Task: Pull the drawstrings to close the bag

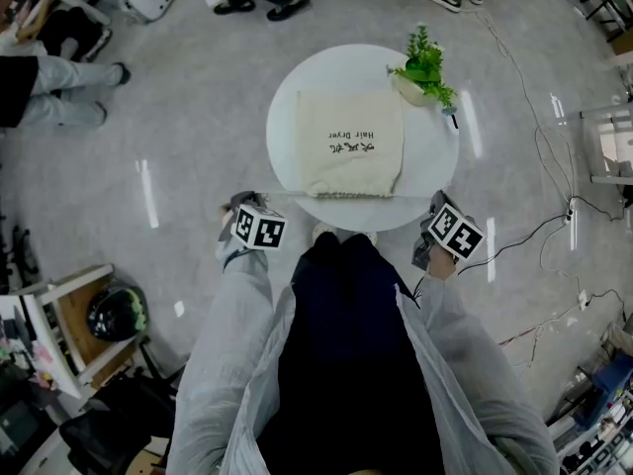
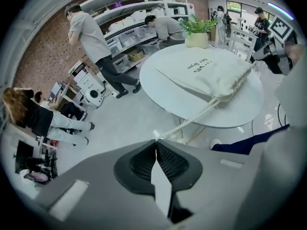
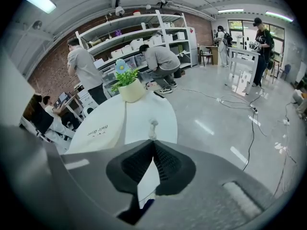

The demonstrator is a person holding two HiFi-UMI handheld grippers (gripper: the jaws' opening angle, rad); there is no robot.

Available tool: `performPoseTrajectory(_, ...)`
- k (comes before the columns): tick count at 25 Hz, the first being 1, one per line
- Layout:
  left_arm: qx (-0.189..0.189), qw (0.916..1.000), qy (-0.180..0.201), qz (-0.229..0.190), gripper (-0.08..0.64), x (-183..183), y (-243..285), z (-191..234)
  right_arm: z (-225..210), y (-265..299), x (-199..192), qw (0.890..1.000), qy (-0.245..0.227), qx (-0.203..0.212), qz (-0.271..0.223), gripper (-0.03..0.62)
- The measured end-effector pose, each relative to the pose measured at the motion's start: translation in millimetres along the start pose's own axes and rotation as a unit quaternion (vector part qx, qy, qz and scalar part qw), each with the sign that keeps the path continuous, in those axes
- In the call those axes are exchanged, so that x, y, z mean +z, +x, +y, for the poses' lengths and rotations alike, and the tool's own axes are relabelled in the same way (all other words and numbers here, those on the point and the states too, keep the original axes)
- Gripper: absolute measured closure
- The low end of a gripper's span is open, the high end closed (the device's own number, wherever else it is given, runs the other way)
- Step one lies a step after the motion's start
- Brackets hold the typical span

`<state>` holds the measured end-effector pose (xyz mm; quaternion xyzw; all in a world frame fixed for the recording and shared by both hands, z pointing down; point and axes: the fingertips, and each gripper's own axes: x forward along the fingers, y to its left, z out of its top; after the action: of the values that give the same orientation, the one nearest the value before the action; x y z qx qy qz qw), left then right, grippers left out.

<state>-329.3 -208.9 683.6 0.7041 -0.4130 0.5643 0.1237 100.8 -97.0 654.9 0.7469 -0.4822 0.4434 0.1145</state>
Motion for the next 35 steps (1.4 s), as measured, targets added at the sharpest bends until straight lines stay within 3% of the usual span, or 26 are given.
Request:
performPoseTrajectory(13, 0.038, 0.9986, -0.028, 0.023, 0.532, -19.4, 0.5, 27.5, -24.6, -8.4, 12.7, 0.999, 0.022, -0.045, -0.021, 0.58)
performPoseTrajectory(22, 0.036, 0.9965, -0.067, 0.037, 0.532, -28.3, 2.0, 37.8, -43.5, -12.0, 20.5, 0.997, 0.032, -0.071, -0.027, 0.58)
performPoseTrajectory(28, 0.039, 0.9958, -0.073, 0.038, 0.532, -31.5, 3.6, 42.7, -54.5, -12.9, 19.5, 0.995, 0.043, -0.09, -0.025, 0.58)
performPoseTrajectory(35, 0.019, 0.9927, -0.109, 0.05, 0.529, -38.3, 9.9, 36.0, -68.1, -10.4, 17.1, 0.993, 0.064, -0.101, -0.023, 0.58)
